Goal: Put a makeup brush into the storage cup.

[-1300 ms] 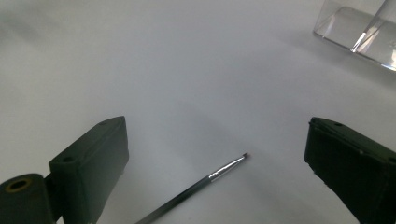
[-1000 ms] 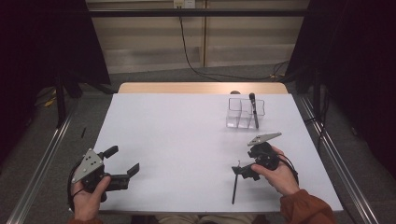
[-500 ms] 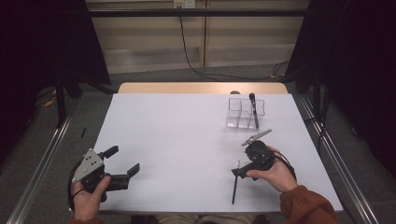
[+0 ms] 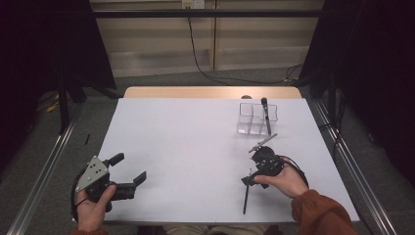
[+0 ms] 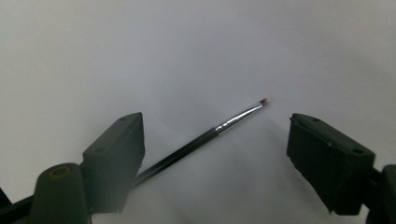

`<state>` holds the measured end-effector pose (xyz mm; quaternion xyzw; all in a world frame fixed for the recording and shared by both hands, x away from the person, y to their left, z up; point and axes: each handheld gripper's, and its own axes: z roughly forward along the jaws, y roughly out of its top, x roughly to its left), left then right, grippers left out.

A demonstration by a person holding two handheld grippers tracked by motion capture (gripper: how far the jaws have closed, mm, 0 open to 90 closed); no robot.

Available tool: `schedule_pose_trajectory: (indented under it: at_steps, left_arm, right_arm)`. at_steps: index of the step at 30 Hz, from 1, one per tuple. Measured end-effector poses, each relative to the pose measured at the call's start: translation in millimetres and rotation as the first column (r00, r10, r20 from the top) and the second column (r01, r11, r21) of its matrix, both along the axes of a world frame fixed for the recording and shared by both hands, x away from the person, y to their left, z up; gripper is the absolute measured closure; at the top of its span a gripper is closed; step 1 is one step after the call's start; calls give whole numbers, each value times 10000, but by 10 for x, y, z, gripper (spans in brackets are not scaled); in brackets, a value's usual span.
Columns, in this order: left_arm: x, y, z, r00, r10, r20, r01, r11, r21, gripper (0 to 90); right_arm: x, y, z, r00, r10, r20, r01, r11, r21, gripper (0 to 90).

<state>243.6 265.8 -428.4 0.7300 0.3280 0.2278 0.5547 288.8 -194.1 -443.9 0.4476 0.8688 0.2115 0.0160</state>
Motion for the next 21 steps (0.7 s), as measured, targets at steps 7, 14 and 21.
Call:
schedule_pose_trajectory:
  at_steps: [7, 14, 21]
  left_arm:
    - [2, -2, -1, 10000, -33, 5, 33, 10000, 12, 19]
    - [2, -2, -1, 10000, -38, -4, 38, 10000, 24, 19]
    - [2, -4, -1, 10000, -39, -2, 39, 10000, 21, 19]
  right_arm:
    - [22, 31, -58, 9983, -137, -558, 121, 9995, -282, 270]
    - [65, 60, -70, 9943, -356, -1006, 302, 9981, -542, 333]
    - [82, 147, -62, 9911, -226, -1313, 97, 9951, -982, 315]
